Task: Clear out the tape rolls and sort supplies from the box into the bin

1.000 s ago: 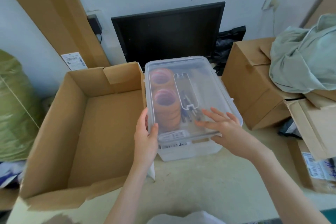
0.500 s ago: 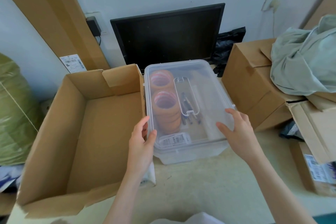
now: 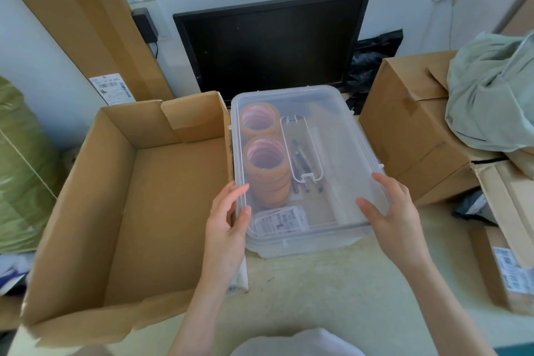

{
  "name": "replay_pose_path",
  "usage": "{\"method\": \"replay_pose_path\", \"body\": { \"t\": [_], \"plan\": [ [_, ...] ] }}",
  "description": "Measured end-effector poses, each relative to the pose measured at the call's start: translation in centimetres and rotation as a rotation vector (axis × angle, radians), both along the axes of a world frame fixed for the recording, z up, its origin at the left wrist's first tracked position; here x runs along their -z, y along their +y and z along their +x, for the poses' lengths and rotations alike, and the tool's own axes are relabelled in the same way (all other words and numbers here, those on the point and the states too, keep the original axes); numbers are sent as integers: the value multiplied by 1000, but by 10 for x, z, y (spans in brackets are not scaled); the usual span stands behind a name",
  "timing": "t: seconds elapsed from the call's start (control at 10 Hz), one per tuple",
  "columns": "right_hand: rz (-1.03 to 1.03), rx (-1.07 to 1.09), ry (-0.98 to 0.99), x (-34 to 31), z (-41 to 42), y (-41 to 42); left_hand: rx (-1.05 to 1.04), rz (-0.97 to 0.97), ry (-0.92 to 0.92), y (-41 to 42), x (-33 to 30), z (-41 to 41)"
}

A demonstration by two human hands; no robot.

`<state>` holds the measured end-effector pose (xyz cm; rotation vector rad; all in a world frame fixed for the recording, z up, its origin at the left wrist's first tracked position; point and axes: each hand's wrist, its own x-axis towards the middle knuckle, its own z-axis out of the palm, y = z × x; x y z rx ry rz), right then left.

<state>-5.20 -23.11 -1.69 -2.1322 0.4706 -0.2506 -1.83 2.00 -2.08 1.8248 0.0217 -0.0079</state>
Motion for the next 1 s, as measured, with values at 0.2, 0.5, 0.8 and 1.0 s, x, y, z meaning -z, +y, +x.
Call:
{"method": "replay_pose_path", "body": {
  "t": [0.2, 0.5, 0.8, 1.0],
  "plan": [
    [60, 22, -50, 1, -1, 0, -37, -86, 22, -2, 1, 0],
    [57, 31, -59, 2, 0, 0, -50, -43, 34, -3, -1, 7],
    [-64, 1, 28, 6, -8, 1, -136, 132, 24, -10, 4, 2],
    [-68, 14, 17, 6, -5, -1, -94, 323, 64, -4, 3, 16]
  ]
}}
